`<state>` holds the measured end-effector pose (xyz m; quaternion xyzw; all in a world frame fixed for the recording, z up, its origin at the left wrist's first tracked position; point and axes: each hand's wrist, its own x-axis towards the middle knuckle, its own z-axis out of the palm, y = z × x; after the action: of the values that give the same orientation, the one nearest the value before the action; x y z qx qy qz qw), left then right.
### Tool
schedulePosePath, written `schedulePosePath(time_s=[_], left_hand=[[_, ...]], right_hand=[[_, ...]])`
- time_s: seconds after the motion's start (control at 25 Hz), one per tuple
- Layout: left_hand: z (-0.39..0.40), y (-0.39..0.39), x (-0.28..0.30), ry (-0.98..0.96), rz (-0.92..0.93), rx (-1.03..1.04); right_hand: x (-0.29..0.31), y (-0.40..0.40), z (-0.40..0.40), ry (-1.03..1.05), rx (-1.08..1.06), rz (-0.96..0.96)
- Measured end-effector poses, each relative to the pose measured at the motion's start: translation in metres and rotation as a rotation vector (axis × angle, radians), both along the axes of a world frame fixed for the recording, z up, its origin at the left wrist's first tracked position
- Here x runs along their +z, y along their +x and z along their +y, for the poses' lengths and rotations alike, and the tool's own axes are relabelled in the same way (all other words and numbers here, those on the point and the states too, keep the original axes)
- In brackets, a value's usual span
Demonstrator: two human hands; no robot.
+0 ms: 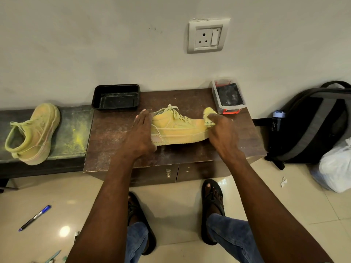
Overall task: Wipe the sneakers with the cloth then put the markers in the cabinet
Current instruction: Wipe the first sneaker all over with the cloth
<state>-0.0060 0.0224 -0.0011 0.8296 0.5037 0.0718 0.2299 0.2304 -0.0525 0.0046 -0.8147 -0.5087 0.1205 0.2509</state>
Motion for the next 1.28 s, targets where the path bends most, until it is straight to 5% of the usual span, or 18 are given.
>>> schedulePosePath(time_s=[0.12, 0.56, 0.68, 0.88, 1.08, 1.28], left_hand=[[0.001, 0.001, -0.001, -0.001, 0.001, -0.009], [-0.003, 0.000, 0.002, 0.020, -0.014, -0.029], [-0.002, 0.001, 0.001, -0.001, -0.010, -0.020], [0.000, 0.000, -0.003, 0.010, -0.003, -0.026], [-0.002, 0.001, -0.003, 0.023, -0.016, -0.032], [-0.001, 0.000, -0.004, 0.036, -0.033, -0.040]], right_hand=[[0.008, -0.009, 0.000, 0.027, 0.196, 0.031], [0.005, 0.002, 0.005, 0.004, -0.054, -0.008], [0.011, -0.005, 0.009, 0.050, 0.091, 0.132], [0.004, 0.002, 0.008, -0.039, 0.002, -0.084], [0.009, -0.003, 0.010, -0.012, 0.181, 0.036], [0.004, 0.000, 0.011, -0.097, 0.043, 0.010]])
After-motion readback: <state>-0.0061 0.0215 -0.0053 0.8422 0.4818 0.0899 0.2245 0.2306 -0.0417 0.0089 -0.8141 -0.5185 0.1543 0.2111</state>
